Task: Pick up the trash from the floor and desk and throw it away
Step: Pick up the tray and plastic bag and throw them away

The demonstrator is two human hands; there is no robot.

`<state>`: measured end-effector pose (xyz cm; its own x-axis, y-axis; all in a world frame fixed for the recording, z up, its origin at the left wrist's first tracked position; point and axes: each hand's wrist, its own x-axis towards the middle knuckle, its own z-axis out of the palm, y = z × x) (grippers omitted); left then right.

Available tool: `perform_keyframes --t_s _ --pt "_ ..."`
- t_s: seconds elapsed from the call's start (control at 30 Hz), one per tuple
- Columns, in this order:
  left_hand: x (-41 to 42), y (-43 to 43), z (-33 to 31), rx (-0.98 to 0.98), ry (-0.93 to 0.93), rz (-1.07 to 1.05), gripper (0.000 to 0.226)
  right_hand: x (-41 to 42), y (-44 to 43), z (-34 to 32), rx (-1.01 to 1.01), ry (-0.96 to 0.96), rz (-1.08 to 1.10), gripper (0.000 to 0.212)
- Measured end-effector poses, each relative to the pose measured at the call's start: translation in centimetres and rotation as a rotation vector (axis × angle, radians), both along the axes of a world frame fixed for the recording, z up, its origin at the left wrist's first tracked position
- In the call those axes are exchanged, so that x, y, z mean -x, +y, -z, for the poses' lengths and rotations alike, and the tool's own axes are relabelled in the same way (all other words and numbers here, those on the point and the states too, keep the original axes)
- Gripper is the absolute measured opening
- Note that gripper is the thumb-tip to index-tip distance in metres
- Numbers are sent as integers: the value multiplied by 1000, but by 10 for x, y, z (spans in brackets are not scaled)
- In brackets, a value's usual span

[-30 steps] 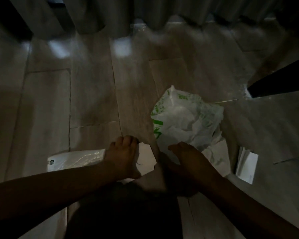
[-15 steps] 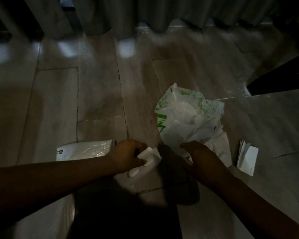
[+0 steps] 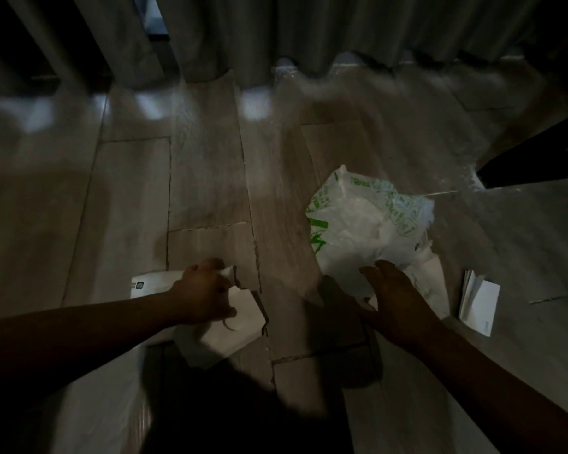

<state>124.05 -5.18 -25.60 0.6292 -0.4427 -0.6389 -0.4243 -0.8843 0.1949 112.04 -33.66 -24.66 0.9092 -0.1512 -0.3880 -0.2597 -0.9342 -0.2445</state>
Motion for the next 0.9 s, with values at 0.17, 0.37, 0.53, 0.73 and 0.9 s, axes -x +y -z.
perform_keyframes --t_s 0.17,0.37,0.53,0.73,0.9 --pt "-6 -4 6 2 -17 97 47 14 -25 12 21 -7 142 87" --pt "6 -34 7 174 -10 149 43 20 -53 20 42 71 301 102" --pt "13 -56 3 424 -12 171 32 26 -75 23 10 -27 428 101" --pt "20 -79 6 470 3 81 25 41 -109 31 45 14 479 90" --pt "24 -89 4 525 54 -5 33 49 -116 34 -109 12 694 105"
